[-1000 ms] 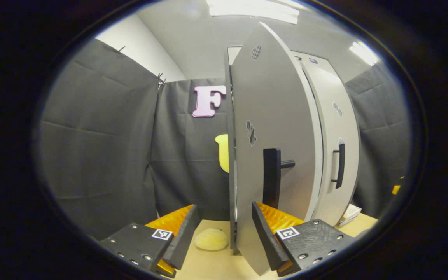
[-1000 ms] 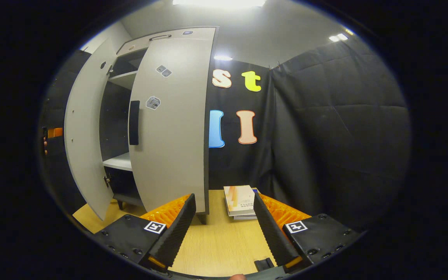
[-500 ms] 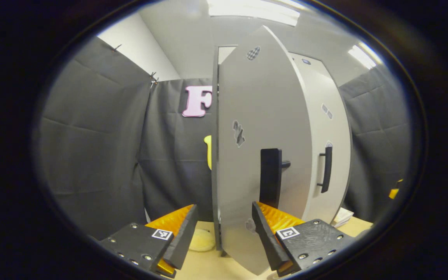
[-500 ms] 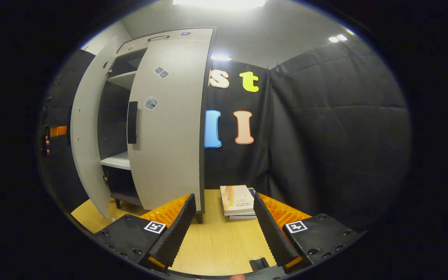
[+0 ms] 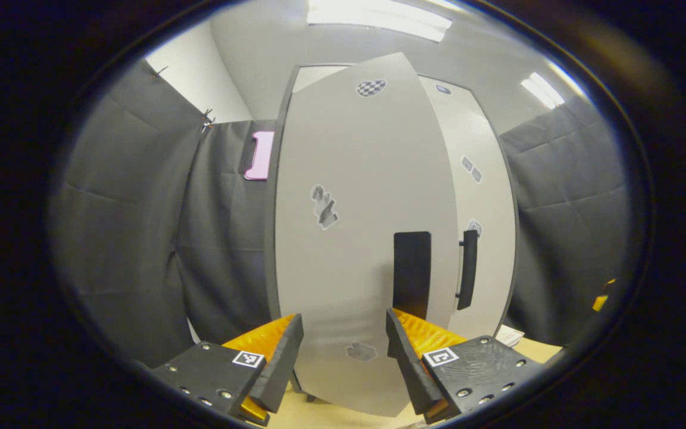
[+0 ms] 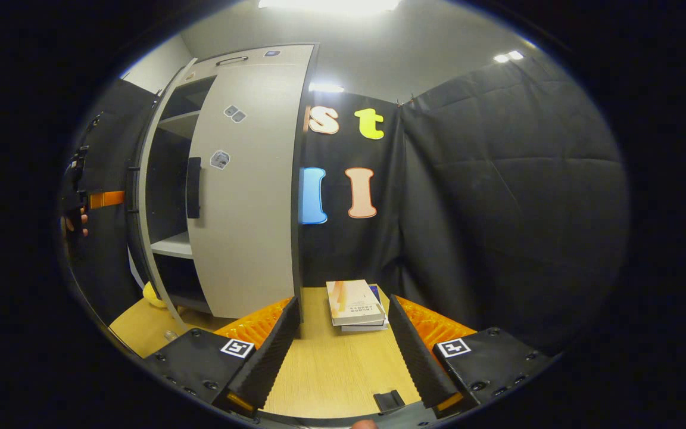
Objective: Grasp the bottle in the cabinet with the left hand and place it on the coaster, then close the right door with the right hand and the left door with the left hand.
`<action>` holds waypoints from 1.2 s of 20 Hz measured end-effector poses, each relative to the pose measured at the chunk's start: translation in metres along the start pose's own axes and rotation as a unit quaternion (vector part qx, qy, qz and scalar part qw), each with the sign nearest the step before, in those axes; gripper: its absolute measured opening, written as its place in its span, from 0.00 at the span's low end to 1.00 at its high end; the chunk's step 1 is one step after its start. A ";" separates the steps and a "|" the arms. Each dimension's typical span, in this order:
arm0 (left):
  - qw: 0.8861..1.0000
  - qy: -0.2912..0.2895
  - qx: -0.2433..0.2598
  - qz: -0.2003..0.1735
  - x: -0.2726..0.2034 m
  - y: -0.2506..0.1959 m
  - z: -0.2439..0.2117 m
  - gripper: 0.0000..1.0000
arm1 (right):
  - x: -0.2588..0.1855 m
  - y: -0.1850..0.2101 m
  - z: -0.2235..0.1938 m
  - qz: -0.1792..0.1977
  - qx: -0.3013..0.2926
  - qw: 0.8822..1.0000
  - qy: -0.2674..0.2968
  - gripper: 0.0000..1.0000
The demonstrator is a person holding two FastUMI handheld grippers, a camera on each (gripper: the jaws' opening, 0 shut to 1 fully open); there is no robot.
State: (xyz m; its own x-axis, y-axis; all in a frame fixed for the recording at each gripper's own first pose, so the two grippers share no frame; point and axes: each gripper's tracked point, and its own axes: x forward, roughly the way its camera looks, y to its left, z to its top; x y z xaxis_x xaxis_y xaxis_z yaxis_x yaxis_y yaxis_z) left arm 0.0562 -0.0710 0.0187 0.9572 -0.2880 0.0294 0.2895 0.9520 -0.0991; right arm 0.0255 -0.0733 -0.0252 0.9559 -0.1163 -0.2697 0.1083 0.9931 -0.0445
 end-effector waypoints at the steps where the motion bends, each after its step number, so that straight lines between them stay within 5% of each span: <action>1: 1.000 0.001 0.001 0.000 0.005 -0.003 -0.001 0.82 | -0.001 -0.002 -0.001 -0.004 0.000 1.000 0.000 0.95; 10: 1.000 -0.008 -0.002 0.015 -0.004 0.002 0.005 0.82 | -0.005 0.000 0.006 0.000 0.009 1.000 -0.007 0.96; 24: 0.993 0.004 0.039 0.108 -0.174 0.035 0.000 0.80 | -0.011 0.029 0.042 0.110 0.011 0.992 -0.053 0.96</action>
State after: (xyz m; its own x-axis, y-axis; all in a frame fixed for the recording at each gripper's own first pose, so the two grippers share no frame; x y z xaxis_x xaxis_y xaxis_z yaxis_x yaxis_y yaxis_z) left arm -0.1000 0.0125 0.0097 0.9970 -0.0770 0.0074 0.0772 0.9967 -0.0249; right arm 0.0295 -0.0424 0.0164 0.9805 0.1037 -0.1669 -0.1008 0.9946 0.0260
